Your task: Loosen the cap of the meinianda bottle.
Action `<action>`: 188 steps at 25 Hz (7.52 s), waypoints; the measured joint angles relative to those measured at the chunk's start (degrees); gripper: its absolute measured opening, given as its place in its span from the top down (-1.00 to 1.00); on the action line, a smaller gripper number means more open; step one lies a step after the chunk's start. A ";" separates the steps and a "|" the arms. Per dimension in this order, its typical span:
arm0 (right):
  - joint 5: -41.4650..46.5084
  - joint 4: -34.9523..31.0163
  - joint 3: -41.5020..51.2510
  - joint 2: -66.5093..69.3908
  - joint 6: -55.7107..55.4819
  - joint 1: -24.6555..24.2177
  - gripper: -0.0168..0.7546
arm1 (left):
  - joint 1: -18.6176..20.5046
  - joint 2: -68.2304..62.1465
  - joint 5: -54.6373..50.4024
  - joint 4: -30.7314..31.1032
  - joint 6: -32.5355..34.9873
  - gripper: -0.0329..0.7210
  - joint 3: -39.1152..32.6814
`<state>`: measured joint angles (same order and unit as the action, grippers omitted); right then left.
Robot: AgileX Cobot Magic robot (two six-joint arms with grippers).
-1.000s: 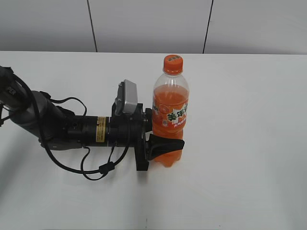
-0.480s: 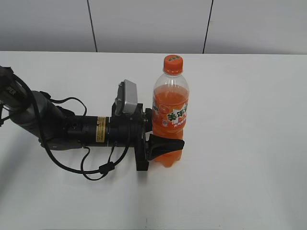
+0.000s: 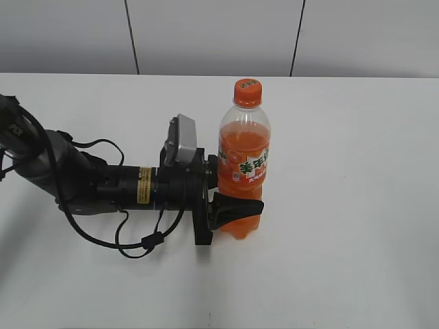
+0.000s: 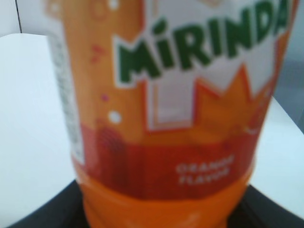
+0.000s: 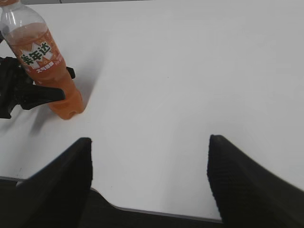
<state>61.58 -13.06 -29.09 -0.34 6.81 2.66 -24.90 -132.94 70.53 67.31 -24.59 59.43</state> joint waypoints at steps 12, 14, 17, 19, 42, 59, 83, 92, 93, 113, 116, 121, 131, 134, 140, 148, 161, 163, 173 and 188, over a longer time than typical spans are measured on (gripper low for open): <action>-1.14 -1.32 -12.04 19.46 7.07 0.00 -0.51 | 0.00 -0.07 0.11 0.59 3.20 -0.14 0.00; -1.27 -1.66 -16.61 26.11 7.31 0.00 -0.51 | 0.00 -0.07 0.11 0.64 3.92 -0.14 0.00; -0.87 -3.37 -24.02 35.33 7.44 0.00 -0.51 | 0.00 -0.07 0.15 0.64 4.12 -0.14 0.00; 0.51 -5.10 -28.23 41.37 7.33 0.00 -0.51 | 0.00 -0.07 0.15 0.64 4.18 -0.14 0.00; 8.02 -2.78 -57.85 86.79 -20.40 22.28 -0.51 | 0.00 -0.07 0.22 0.41 4.27 -0.14 0.00; 8.07 -1.31 -65.31 98.83 -25.67 30.78 -0.51 | 0.00 -0.07 0.22 0.40 4.32 -0.14 0.00; 8.15 1.31 -65.57 100.47 -26.27 33.37 -0.35 | 0.00 -0.07 0.22 0.51 4.38 -0.14 0.00; 8.15 5.72 -67.62 100.99 -26.27 35.15 -0.35 | 0.00 -0.07 0.22 0.51 4.44 -0.14 0.00; 8.15 5.72 -67.84 101.25 -26.27 35.15 -0.35 | 0.00 -0.07 0.22 0.51 4.44 -0.14 0.00; 8.09 8.40 -68.09 103.55 -23.63 36.50 -0.13 | 0.00 -0.07 0.22 0.51 4.44 -0.14 0.00; 8.09 8.34 -68.09 103.55 -23.14 36.50 -0.07 | 0.00 -0.07 0.22 0.51 4.44 -0.14 0.00; 8.14 8.09 -68.09 103.55 -22.31 36.50 -0.05 | 0.00 -0.07 0.22 0.51 4.44 -0.14 0.00; 8.14 7.72 -68.09 103.55 -21.75 36.50 -0.05 | 0.00 -0.07 0.16 0.51 4.44 -0.14 0.00; 8.14 7.72 -68.09 103.55 -21.68 36.50 -0.05 | 0.00 -0.07 0.16 0.51 4.44 -0.14 0.00; 8.04 7.85 -66.32 102.77 -21.57 36.50 -0.05 | 0.00 -0.07 0.16 0.51 4.44 -0.14 0.00; 8.29 8.16 -67.54 102.52 -21.50 36.50 -0.05 | 0.00 -0.07 0.16 0.51 4.44 -0.14 0.00; 8.29 7.64 -66.83 102.52 -20.76 36.50 -0.05 | 0.00 -0.07 0.16 0.51 4.44 -0.14 0.00; 8.29 7.50 -65.89 102.52 -20.64 36.50 -0.05 | 0.00 -0.07 0.16 0.51 4.44 -0.14 0.00; 8.30 7.90 -67.58 102.52 -20.50 36.50 0.00 | 0.00 -0.07 0.16 0.51 4.44 -0.14 0.00; 8.30 7.03 -66.09 102.52 -19.28 36.50 0.04 | 0.00 -0.07 0.16 0.51 4.44 -0.14 0.00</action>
<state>69.89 -6.03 -95.19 102.19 -12.47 39.16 -24.90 -133.01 70.70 67.82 -20.15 59.43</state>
